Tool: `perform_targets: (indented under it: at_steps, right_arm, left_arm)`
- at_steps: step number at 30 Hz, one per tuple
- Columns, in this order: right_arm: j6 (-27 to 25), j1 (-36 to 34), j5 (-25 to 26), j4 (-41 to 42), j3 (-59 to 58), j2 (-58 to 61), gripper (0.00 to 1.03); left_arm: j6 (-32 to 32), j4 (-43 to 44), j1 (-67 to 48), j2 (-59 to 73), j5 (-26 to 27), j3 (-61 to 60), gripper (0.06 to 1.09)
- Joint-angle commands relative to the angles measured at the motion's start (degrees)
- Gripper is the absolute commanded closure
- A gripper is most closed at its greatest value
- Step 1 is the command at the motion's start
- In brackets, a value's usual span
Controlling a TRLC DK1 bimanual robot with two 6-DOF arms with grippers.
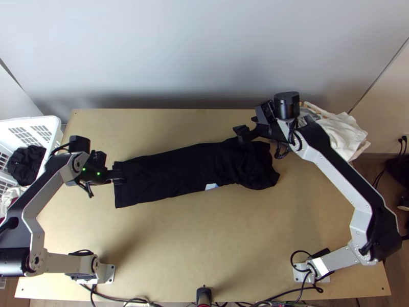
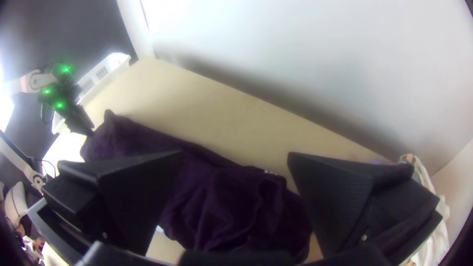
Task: Fold the t-shirt
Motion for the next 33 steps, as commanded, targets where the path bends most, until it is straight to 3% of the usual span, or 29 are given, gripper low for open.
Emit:
perform_targets:
  at_steps: [1, 21, 27, 31, 32, 33]
  right_arm:
    - [0.2, 0.5, 0.0, 0.0, -3.3, -2.9, 0.05]
    - [1.4, 0.7, 0.0, 0.1, -4.2, -3.6, 0.05]
    - [1.7, 1.9, 0.0, 0.1, -4.2, -3.5, 0.05]
    - [1.7, 4.3, 0.0, 0.1, -4.4, -2.0, 0.05]
    - [1.6, 4.9, 0.0, 0.1, -4.4, -1.7, 0.05]
    - [1.5, 5.4, 0.1, 0.2, -4.2, -1.2, 0.05]
  left_arm:
    - [-0.8, 2.9, -0.9, 3.2, -2.9, 1.1, 0.12]
    - [-2.1, 5.2, -1.9, 11.0, -3.6, 2.9, 0.18]
    - [-2.1, 5.4, -2.2, 10.8, -2.7, 3.1, 0.51]
    - [-2.2, 5.6, -2.3, 9.1, -1.2, 3.1, 0.97]
    - [-2.2, 5.6, -2.3, 8.5, -1.2, 3.2, 1.06]
    - [-2.2, 5.6, -2.1, 7.9, -1.2, 3.2, 1.05]
